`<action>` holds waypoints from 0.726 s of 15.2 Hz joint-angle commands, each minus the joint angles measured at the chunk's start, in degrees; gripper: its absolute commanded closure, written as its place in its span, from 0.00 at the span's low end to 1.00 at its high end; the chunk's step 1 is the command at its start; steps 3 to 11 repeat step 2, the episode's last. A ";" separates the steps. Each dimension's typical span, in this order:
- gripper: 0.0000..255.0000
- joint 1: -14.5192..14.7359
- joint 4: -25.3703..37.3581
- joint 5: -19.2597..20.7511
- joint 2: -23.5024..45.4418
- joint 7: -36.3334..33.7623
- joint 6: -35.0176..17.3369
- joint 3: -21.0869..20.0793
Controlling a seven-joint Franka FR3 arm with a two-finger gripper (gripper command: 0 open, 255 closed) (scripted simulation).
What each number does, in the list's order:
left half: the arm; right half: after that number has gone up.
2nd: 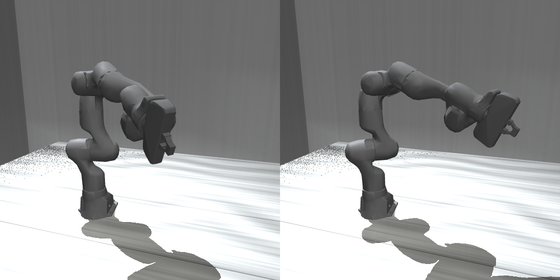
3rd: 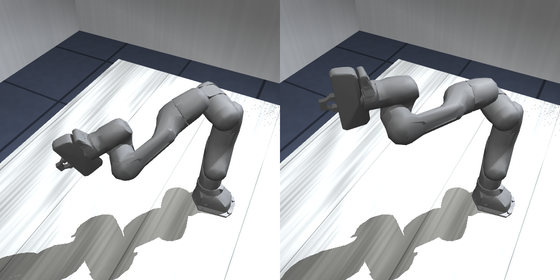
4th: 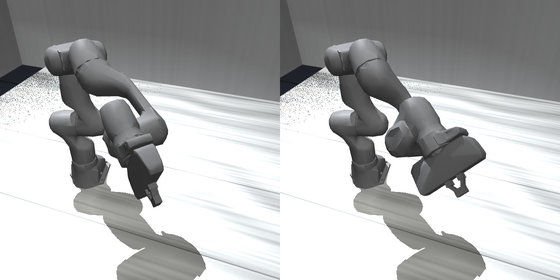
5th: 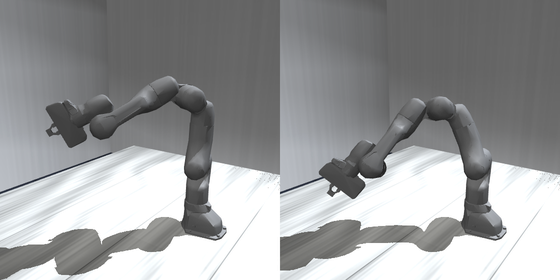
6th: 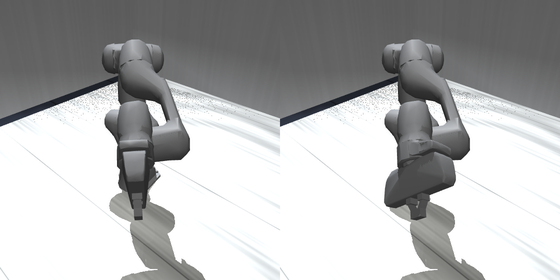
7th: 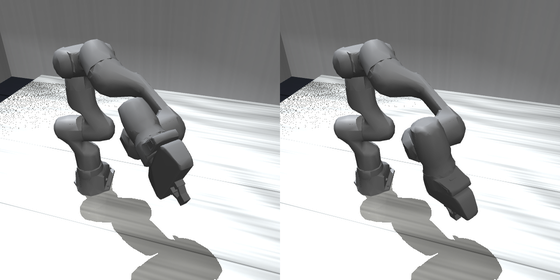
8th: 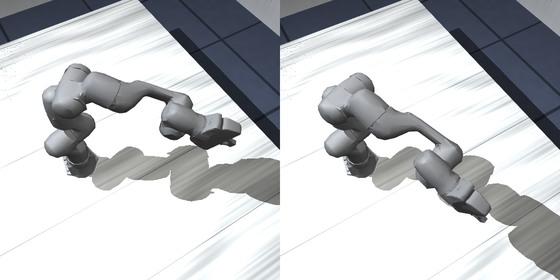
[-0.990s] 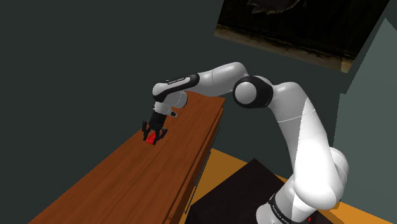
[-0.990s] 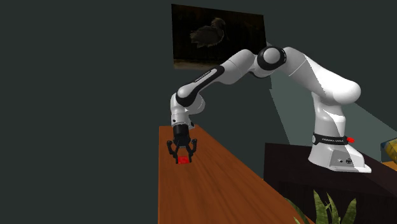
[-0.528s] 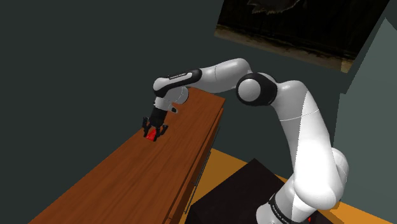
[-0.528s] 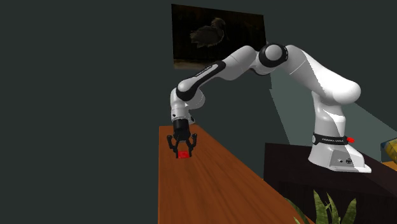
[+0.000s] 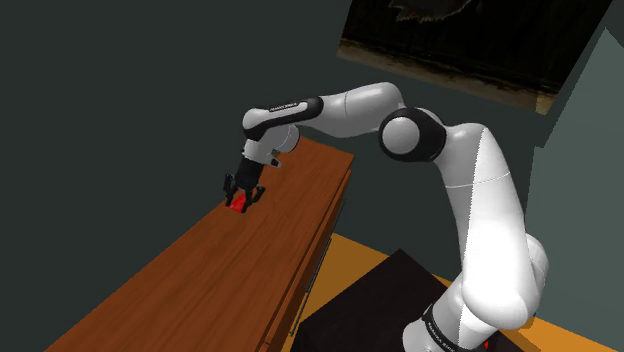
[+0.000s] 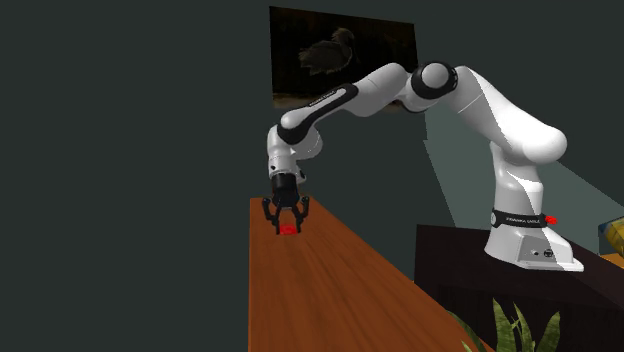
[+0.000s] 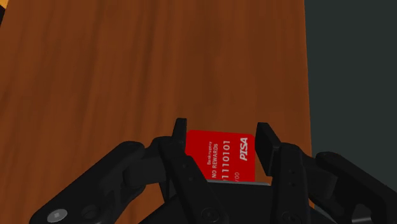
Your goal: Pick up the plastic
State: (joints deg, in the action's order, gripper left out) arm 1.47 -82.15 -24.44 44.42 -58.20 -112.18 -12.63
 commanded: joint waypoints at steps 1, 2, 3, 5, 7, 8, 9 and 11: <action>1.00 -0.06 -0.18 -0.02 -0.62 -0.20 0.42 -0.03; 1.00 -0.06 -0.17 -0.01 -0.62 -0.20 0.42 -0.03; 1.00 -0.06 -0.17 -0.01 -0.62 -0.20 0.42 -0.03; 1.00 -0.06 -0.17 -0.01 -0.62 -0.20 0.42 -0.03; 1.00 -0.06 -0.17 -0.01 -0.62 -0.20 0.42 -0.03; 1.00 -0.06 -0.17 -0.01 -0.62 -0.20 0.42 -0.03; 1.00 -0.06 -0.17 -0.01 -0.62 -0.20 0.42 -0.03; 1.00 -0.06 -0.17 -0.01 -0.62 -0.20 0.42 -0.03</action>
